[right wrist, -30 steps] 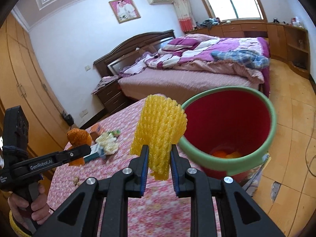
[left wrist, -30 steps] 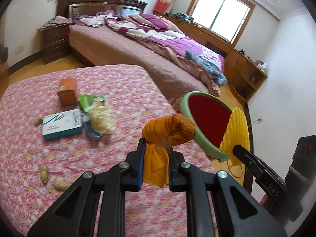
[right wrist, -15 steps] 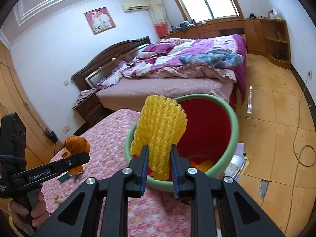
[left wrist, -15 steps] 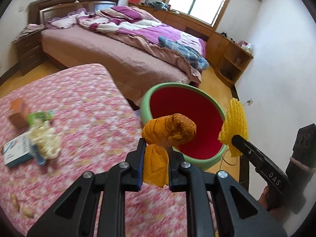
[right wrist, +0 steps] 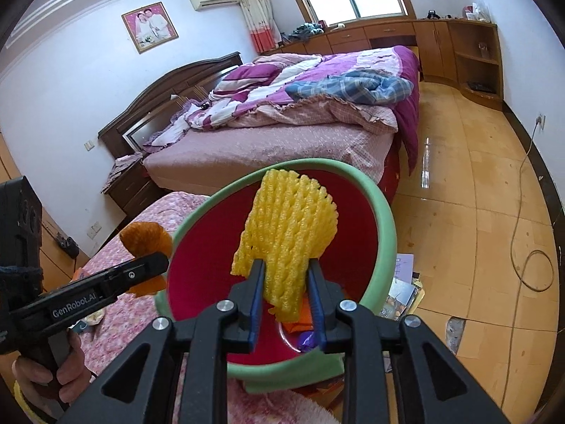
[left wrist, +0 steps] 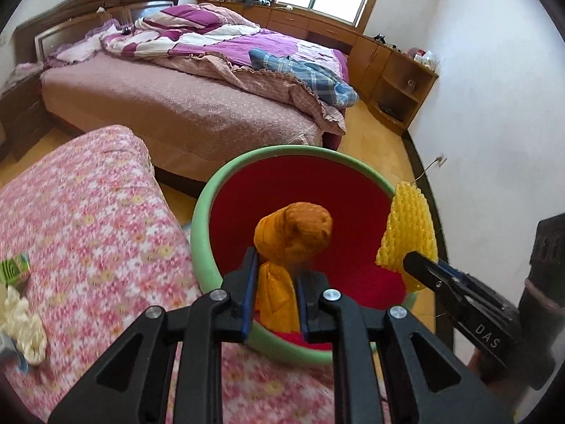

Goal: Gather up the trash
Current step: 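Carry both nets over the red bucket and open both tools to drop them, then move both open tools back from the bucket toward the trash pile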

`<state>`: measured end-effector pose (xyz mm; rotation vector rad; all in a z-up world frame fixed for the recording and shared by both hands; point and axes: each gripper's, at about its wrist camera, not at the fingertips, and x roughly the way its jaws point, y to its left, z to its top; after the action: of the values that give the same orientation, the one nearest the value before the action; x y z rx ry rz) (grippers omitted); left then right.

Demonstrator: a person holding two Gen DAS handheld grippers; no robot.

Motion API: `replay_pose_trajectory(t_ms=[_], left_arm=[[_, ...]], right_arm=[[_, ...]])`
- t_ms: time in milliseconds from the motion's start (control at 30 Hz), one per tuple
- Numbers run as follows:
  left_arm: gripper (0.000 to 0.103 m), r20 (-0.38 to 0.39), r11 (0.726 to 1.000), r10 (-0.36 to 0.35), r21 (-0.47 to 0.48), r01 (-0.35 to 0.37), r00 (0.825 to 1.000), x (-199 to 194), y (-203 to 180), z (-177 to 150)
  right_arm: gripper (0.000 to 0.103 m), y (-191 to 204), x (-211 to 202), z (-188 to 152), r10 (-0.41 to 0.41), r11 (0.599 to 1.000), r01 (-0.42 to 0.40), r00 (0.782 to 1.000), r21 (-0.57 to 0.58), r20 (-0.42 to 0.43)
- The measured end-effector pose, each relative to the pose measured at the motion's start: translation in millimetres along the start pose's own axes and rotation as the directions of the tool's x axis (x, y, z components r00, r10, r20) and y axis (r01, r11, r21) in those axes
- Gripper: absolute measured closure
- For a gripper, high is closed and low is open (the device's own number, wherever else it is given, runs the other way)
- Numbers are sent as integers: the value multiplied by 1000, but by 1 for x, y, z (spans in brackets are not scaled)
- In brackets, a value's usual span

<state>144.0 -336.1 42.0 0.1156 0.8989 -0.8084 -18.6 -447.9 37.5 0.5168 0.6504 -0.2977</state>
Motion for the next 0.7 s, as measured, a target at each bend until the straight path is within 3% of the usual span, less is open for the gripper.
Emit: replay_pose_trajectory(t_ms=[67, 133, 200, 500, 700], left_arm=[[81, -6, 1000, 10, 24, -10, 1000, 6, -1, 1], [66, -9, 1000, 12, 28, -12, 1000, 11, 1, 1], [62, -9, 1000, 11, 19, -11, 1000, 14, 2, 3], [60, 2, 1000, -2, -28, 2, 1000, 10, 14, 5], [60, 22, 998, 5, -56, -4, 1000, -6, 22, -1]], right_arm=[[75, -2, 7, 1, 8, 1000, -8, 1000, 7, -10], [73, -3, 13, 2, 8, 1000, -8, 1000, 10, -17], [66, -4, 18, 4, 9, 1000, -8, 1000, 17, -26], [50, -6, 24, 14, -12, 999, 13, 999, 30, -42], [45, -4, 16, 6, -8, 999, 10, 1000, 46, -30]])
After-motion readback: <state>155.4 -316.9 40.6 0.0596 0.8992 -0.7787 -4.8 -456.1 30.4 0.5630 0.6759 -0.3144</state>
